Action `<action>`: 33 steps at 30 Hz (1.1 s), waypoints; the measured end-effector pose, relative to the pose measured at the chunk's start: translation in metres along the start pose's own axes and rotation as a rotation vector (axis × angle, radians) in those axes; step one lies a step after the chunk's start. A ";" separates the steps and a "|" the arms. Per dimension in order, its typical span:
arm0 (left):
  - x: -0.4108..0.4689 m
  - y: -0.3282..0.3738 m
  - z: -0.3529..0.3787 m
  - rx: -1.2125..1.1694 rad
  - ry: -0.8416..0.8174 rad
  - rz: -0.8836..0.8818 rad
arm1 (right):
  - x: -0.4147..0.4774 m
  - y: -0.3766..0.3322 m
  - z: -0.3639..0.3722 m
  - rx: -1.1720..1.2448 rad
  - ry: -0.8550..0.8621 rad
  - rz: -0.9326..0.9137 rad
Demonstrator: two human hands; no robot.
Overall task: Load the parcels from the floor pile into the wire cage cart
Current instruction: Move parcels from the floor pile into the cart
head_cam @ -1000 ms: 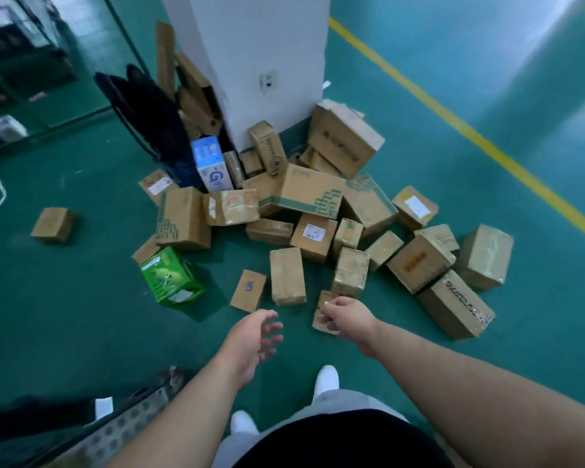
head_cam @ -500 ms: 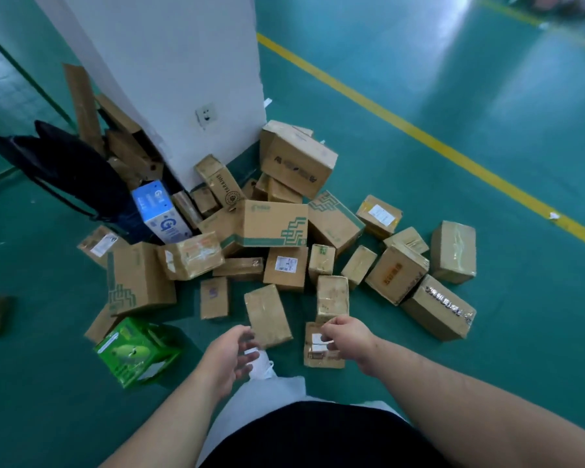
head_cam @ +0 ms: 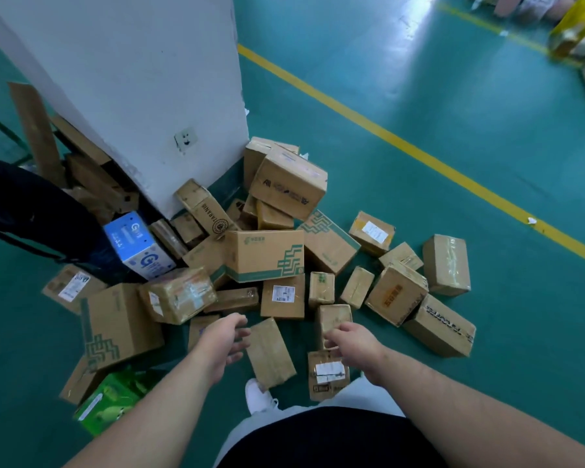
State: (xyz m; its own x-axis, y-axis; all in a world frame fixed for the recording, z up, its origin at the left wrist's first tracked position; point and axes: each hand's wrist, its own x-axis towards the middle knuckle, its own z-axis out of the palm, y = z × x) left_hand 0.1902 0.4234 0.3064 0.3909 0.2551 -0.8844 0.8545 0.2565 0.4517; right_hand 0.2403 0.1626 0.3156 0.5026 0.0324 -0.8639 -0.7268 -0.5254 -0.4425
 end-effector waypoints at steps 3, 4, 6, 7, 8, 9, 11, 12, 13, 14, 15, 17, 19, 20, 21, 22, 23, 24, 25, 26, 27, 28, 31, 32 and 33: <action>0.019 0.009 0.012 0.003 0.032 -0.048 | 0.023 -0.021 -0.016 -0.028 -0.023 -0.003; 0.024 0.012 0.019 0.002 0.038 -0.065 | 0.032 -0.026 -0.023 -0.032 -0.031 0.001; 0.035 0.021 0.034 -0.008 0.051 -0.093 | 0.054 -0.036 -0.039 -0.055 -0.030 0.014; 0.045 0.024 0.045 -0.024 0.068 -0.112 | 0.070 -0.042 -0.050 -0.084 -0.037 0.023; 0.047 0.027 0.051 -0.038 0.080 -0.115 | 0.077 -0.046 -0.057 -0.096 -0.037 0.026; 0.054 0.031 0.061 -0.066 0.109 -0.129 | 0.092 -0.051 -0.067 -0.119 -0.052 0.035; 0.064 0.033 0.078 -0.113 0.157 -0.162 | 0.118 -0.058 -0.085 -0.176 -0.066 0.052; 0.073 0.033 0.088 -0.134 0.169 -0.193 | 0.135 -0.062 -0.096 -0.193 -0.075 0.068; 0.080 0.032 0.096 -0.145 0.170 -0.223 | 0.149 -0.065 -0.103 -0.204 -0.076 0.082; 0.094 0.032 0.105 -0.154 0.167 -0.257 | 0.170 -0.068 -0.109 -0.211 -0.082 0.113; 0.106 0.032 0.112 -0.154 0.160 -0.286 | 0.189 -0.070 -0.113 -0.221 -0.081 0.136; 0.144 0.036 0.122 -0.142 0.163 -0.316 | 0.236 -0.075 -0.116 -0.225 -0.060 0.173; 0.194 0.041 0.128 -0.109 0.177 -0.310 | 0.293 -0.078 -0.114 -0.289 -0.031 0.189; 0.217 0.046 0.127 -0.090 0.186 -0.297 | 0.319 -0.081 -0.111 -0.330 -0.023 0.192; 0.242 0.050 0.126 -0.070 0.196 -0.271 | 0.346 -0.084 -0.106 -0.362 -0.023 0.193; 0.263 0.057 0.125 -0.050 0.214 -0.248 | 0.372 -0.089 -0.099 -0.389 -0.019 0.191; 0.291 0.059 0.121 -0.024 0.244 -0.225 | 0.402 -0.091 -0.086 -0.406 -0.014 0.185; 0.312 0.066 0.118 0.011 0.280 -0.192 | 0.427 -0.096 -0.076 -0.400 -0.012 0.177; 0.332 0.072 0.116 0.020 0.312 -0.158 | 0.451 -0.099 -0.064 -0.381 -0.016 0.177; 0.354 0.077 0.113 0.016 0.345 -0.131 | 0.479 -0.099 -0.050 -0.357 -0.023 0.165; 0.374 0.081 0.111 0.017 0.379 -0.090 | 0.501 -0.101 -0.037 -0.336 -0.028 0.146; 0.386 0.089 0.109 0.020 0.404 -0.047 | 0.515 -0.105 -0.030 -0.307 -0.027 0.121; 0.437 0.091 0.096 0.023 0.462 0.038 | 0.565 -0.110 -0.003 -0.183 0.007 0.102; 0.452 0.088 0.091 0.029 0.446 0.046 | 0.580 -0.109 0.004 -0.134 0.020 0.094; 0.467 0.083 0.087 0.042 0.417 0.052 | 0.594 -0.107 0.009 -0.089 0.023 0.087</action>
State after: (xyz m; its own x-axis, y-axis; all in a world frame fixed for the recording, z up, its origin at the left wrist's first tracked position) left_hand 0.4733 0.4832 -0.0795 0.2692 0.6243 -0.7333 0.8541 0.1971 0.4813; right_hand 0.6128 0.2455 -0.1522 0.4507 -0.0360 -0.8920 -0.7243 -0.5987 -0.3418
